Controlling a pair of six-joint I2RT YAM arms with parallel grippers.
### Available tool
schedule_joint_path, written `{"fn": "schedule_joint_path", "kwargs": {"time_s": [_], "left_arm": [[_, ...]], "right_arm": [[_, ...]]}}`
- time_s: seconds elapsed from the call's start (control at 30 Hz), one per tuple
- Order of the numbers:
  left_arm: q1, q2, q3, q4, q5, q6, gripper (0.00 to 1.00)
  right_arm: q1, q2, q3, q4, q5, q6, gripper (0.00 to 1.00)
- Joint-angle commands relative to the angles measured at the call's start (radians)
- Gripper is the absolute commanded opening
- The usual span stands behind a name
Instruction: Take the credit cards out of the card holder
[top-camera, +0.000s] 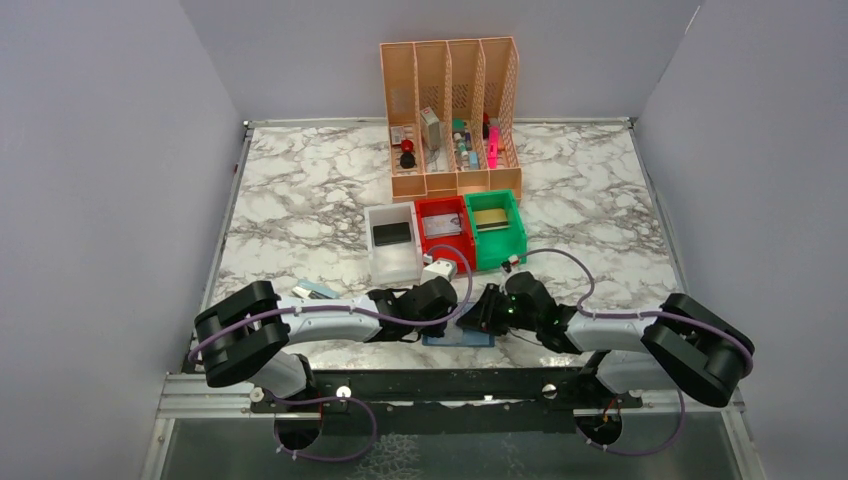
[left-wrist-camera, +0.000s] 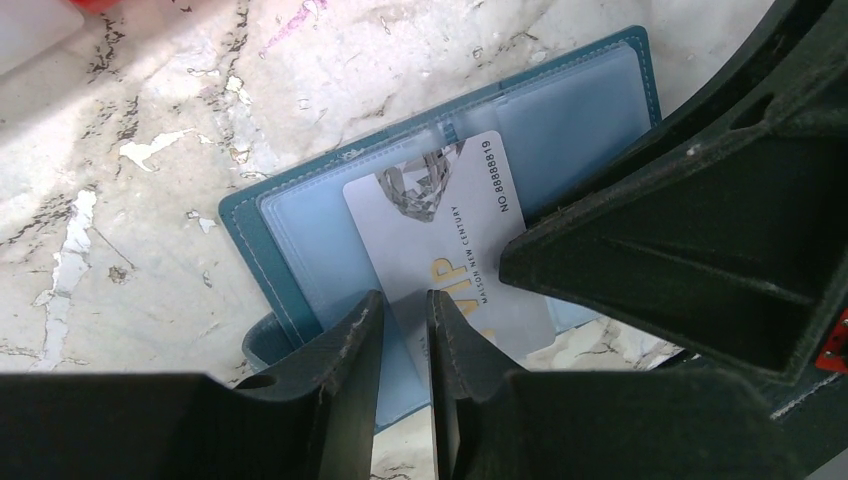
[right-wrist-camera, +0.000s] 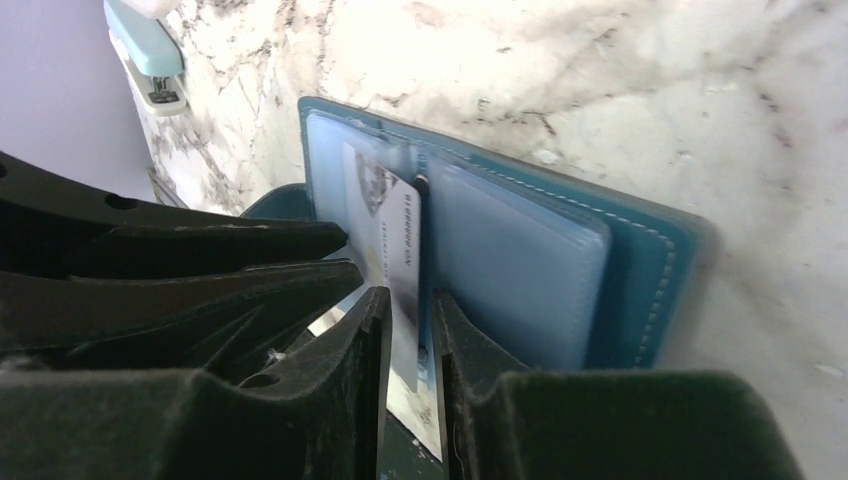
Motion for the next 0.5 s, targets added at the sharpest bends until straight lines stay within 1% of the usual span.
{"fn": "schedule_joint_path", "kwargs": {"time_s": [0.0,0.1,0.17,0.3,0.37,0.47], "left_arm": [[-0.004,-0.009,-0.025,-0.048,0.002,0.0,0.26],[-0.005,-0.016,-0.027,-0.049,0.0,0.0,0.26],[-0.005,-0.023,-0.027,-0.054,-0.002,0.0,0.26],[-0.004,-0.034,-0.027,-0.064,-0.013,0.002,0.26],[-0.004,-0.038,-0.027,-0.069,-0.019,0.003,0.26],[-0.005,-0.045,-0.027,-0.074,-0.023,0.003,0.26]], "right_arm": [[0.001,0.024,-0.043,0.04,0.023,0.05,0.23],[0.001,0.02,-0.027,-0.002,0.03,0.036,0.18],[0.001,0.009,-0.017,-0.033,0.041,0.022,0.12],[0.001,-0.033,-0.027,-0.042,0.05,0.008,0.03],[0.001,-0.059,-0.031,-0.055,0.054,0.002,0.01],[0.001,-0.097,-0.035,-0.09,0.071,-0.003,0.01]]}}
